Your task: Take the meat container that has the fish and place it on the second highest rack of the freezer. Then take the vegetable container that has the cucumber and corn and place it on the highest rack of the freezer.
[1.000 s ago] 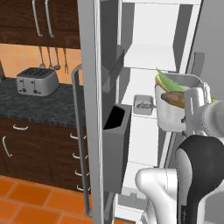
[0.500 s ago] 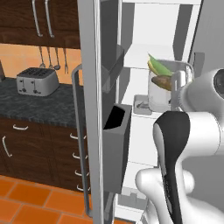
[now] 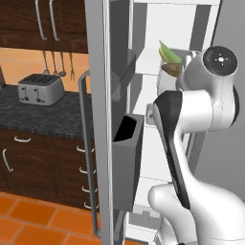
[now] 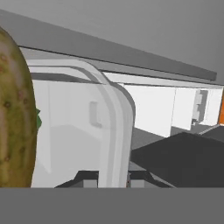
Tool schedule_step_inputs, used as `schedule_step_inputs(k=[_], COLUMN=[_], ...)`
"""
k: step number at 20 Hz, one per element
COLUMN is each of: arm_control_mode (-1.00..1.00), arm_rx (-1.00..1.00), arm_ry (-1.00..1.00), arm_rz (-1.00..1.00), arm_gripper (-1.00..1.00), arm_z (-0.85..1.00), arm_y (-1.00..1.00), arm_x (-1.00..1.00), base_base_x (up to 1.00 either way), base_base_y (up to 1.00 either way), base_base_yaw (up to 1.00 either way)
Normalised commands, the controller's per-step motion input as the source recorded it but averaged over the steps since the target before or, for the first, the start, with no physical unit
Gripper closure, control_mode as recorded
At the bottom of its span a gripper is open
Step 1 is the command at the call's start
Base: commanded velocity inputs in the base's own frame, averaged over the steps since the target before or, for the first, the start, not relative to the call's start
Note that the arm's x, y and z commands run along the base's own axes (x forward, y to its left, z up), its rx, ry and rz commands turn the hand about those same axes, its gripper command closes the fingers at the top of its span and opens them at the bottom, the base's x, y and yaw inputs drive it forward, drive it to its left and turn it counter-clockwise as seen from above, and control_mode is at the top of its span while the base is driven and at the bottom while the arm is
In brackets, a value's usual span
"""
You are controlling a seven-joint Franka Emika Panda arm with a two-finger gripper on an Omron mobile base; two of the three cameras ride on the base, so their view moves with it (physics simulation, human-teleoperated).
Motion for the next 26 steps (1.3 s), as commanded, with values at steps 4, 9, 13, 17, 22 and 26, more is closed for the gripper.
schedule_step_inputs(k=[4,9,13,17,22,26], arm_control_mode=[-1.0,-1.0,-1.0,-1.0,-1.0,-1.0], arm_rx=[0.03,0.0,0.0,0.0,0.0,0.0], arm_ry=[-0.14,-0.04,0.0,0.02,0.02,0.0], arm_rz=[0.0,-0.01,-0.02,0.0,0.0,0.0], arm_gripper=[1.0,1.0,1.0,1.0,1.0,1.0], arm_z=[0.06,0.0,0.0,0.01,0.0,0.0], arm_y=[-0.41,-0.04,0.01,-0.09,-0.03,-0.31], arm_x=[0.24,0.55,0.53,0.54,0.62,0.54], base_base_x=[0.0,0.0,0.0,0.0,0.0,0.0], base_base_y=[0.0,0.0,0.0,0.0,0.0,0.0], base_base_yaw=[0.0,0.0,0.0,0.0,0.0,0.0])
